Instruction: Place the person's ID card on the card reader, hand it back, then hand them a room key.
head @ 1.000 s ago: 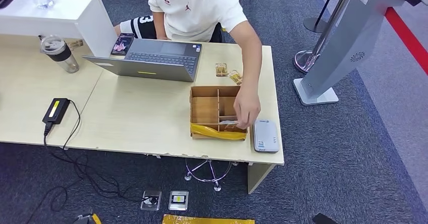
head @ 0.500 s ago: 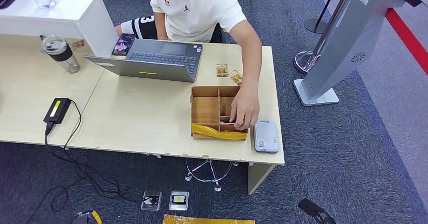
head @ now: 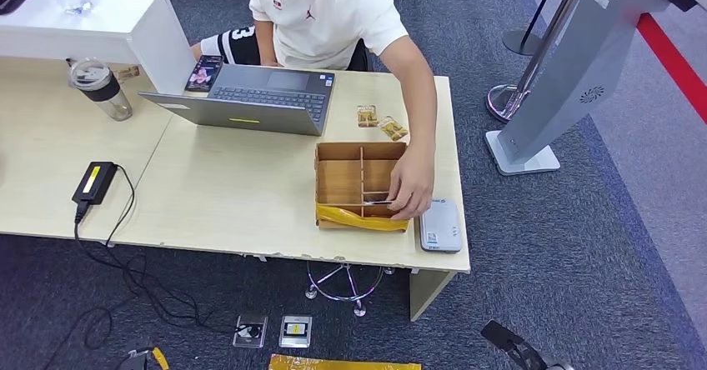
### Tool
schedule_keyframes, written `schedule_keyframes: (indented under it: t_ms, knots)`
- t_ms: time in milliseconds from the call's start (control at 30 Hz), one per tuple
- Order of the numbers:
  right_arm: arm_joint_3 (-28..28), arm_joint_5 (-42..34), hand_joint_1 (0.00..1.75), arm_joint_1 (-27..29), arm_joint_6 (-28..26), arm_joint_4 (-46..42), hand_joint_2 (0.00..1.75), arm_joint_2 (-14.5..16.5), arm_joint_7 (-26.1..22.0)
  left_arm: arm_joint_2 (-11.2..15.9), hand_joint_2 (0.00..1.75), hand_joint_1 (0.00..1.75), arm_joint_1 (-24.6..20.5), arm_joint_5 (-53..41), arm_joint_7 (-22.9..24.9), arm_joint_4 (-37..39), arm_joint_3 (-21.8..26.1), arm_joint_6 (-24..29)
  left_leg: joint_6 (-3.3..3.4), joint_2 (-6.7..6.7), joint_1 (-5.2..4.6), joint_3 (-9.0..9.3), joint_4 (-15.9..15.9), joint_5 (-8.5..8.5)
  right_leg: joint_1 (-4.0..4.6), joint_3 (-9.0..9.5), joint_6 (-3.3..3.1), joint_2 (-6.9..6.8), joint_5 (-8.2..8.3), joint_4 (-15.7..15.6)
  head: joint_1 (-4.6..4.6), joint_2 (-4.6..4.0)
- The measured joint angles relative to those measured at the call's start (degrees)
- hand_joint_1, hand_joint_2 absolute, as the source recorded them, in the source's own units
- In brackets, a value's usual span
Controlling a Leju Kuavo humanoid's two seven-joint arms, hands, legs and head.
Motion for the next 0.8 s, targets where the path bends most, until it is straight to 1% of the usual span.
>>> schedule_keyframes:
  t_ms: [233,800]
  knots:
    - [0.43,-0.16,0.0,-0.6,0.99,0.0,1.75,-0.01,0.3,0.08,1.75,0.0,-0.02,-0.54,0.0,0.0,0.01,-0.31,0.0,0.0,0.0,0.01,0.0,0.0,0.0,0.0,0.0,-0.01,0.0,0.0,0.01,0.0]
    - [0.77,-0.79,0.0,-0.56,1.03,0.0,1.75,-0.15,0.33,0.39,1.75,0.0,-0.02,-1.13,0.01,0.0,0.01,-0.71,0.0,0.0,0.0,0.01,0.0,0.0,0.0,0.0,0.0,0.01,0.0,0.0,0.0,0.0]
